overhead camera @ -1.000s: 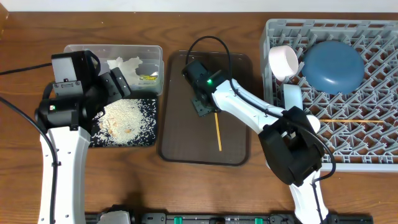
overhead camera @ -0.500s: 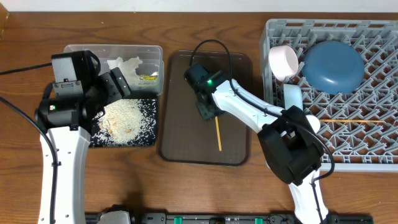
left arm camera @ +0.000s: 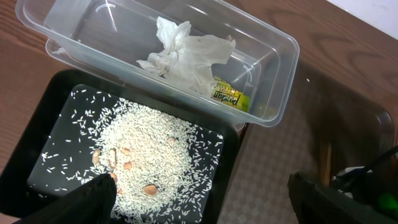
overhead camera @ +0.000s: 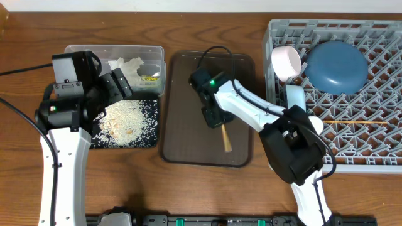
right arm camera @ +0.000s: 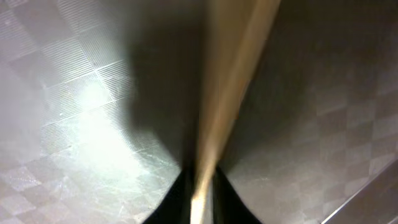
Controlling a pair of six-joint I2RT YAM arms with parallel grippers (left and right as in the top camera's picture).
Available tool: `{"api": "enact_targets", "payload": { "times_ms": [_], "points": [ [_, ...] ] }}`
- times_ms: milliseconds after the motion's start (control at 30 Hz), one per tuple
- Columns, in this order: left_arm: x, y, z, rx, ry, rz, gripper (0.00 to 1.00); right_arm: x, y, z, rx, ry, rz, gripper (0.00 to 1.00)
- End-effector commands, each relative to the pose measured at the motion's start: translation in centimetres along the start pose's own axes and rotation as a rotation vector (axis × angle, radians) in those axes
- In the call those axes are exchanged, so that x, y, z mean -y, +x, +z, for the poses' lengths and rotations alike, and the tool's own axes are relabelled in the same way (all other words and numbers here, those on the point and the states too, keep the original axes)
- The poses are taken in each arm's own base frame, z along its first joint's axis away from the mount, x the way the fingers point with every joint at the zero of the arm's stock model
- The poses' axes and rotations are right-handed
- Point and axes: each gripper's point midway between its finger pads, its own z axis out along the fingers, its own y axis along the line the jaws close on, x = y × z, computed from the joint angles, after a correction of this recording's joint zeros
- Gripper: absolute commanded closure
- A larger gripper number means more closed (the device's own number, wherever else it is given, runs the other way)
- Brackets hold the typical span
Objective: Sort waste into correct bins and load items into the dishwasher rack
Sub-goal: 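Carry second chopstick with right gripper into rack and release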
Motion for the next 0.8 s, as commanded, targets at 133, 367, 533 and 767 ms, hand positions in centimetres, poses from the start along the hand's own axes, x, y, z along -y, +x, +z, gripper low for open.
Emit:
{"api": "enact_targets", "payload": {
  "times_ms": [133,367,533,767],
  "points": [
    [-0.1,-0.5,-0.2,0.011,-0.007,0.0,0.09,0.6,1.9,1.9,-0.073,0.008,0.042,0.99],
    [-0.1,-0.5,-0.2,0.011,-0.007,0.0,0.09,1.5,2.3,2.4,-0.086,0.021,0.074,0.99],
    [-0.1,-0.5,-0.2,0.012,-0.007,0.0,0.09,1.9,0.6,0.0,-0.054,0.008,0.093,0.99],
    [-0.1,-0.5,-0.2,0.012,-0.007,0.0,0.09,3.4,-2.8,-7.8,0.075,-0.032,0.143,0.99]
  ]
}}
